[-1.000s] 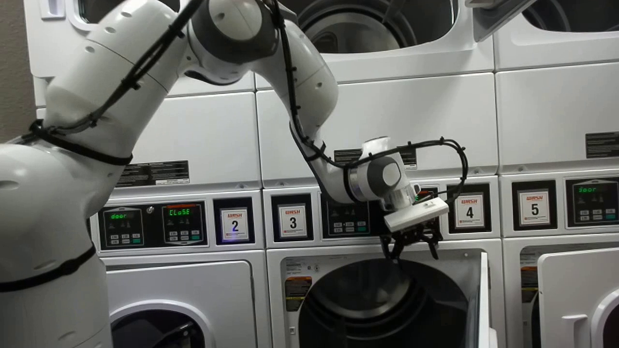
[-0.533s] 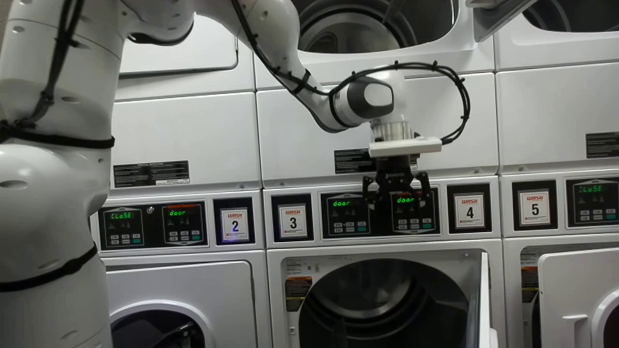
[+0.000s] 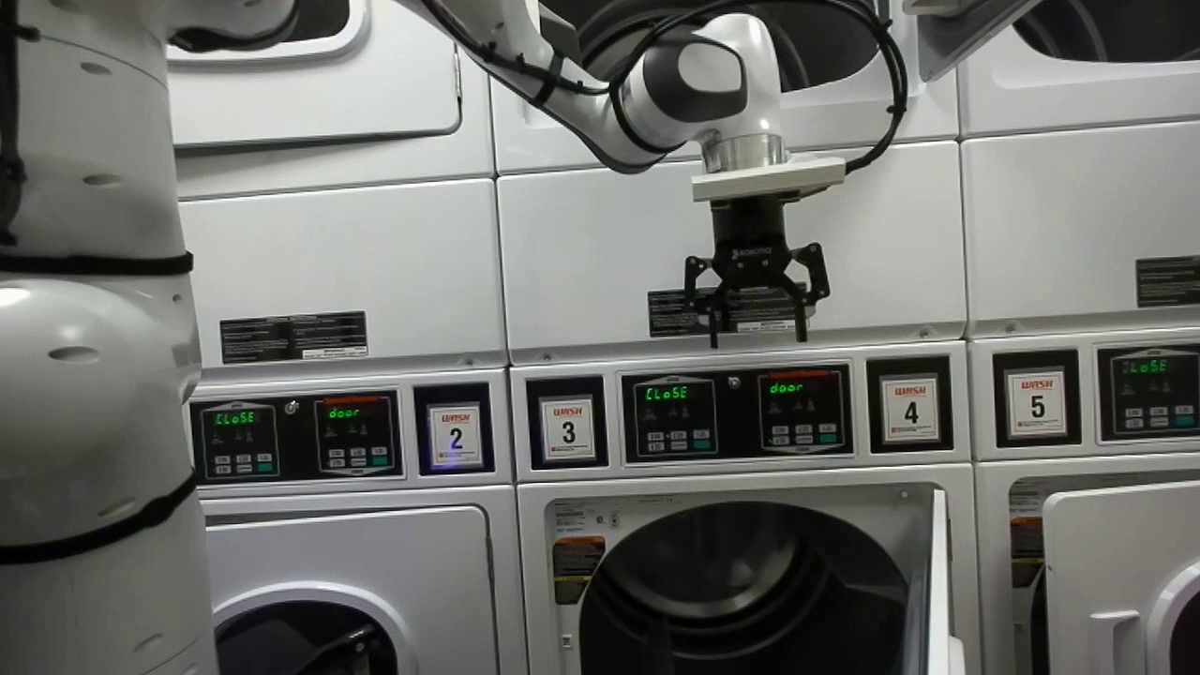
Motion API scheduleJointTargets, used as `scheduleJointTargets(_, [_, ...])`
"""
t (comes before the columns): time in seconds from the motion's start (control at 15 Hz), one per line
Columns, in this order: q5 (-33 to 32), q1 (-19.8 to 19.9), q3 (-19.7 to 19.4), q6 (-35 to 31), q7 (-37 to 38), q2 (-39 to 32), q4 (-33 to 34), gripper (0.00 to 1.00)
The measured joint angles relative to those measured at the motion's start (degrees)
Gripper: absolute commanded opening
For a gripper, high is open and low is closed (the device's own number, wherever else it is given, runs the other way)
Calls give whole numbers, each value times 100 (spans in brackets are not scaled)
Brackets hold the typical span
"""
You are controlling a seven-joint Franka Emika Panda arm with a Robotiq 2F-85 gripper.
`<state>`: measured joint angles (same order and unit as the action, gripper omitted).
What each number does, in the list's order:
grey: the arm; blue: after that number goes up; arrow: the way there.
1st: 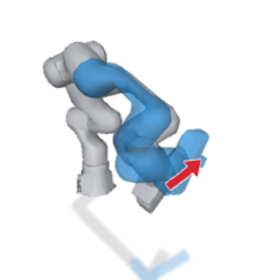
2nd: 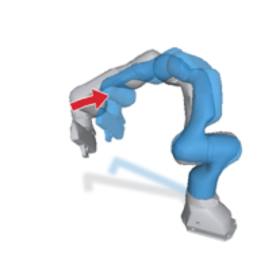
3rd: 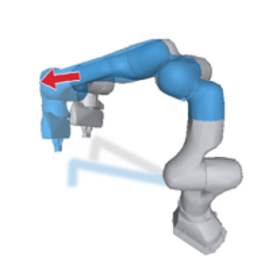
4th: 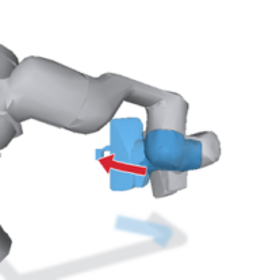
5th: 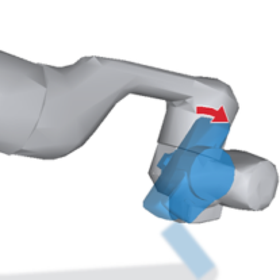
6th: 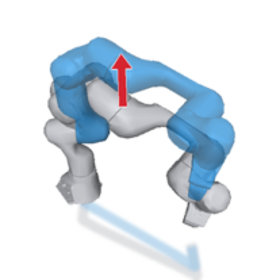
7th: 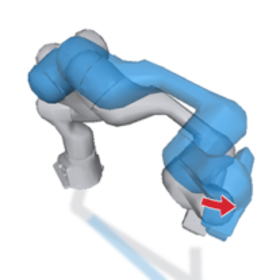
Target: Remove the item of clothing from the upper middle dryer and place it inside the bottom right dryer
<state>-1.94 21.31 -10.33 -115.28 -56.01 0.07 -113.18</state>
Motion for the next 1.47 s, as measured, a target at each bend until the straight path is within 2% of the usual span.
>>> scheduleJointTargets(0.4, [3, -435, -93, 23, 5, 538, 75, 100])
scheduleJointTargets(0.73, [3, -686, -115, 372, 6, 782, 439, 100])
scheduleJointTargets(1.13, [4, -769, -201, 783, 6, 855, 867, 100])
scheduleJointTargets(1.47, [4, -816, -272, 810, 6, 839, 907, 100])
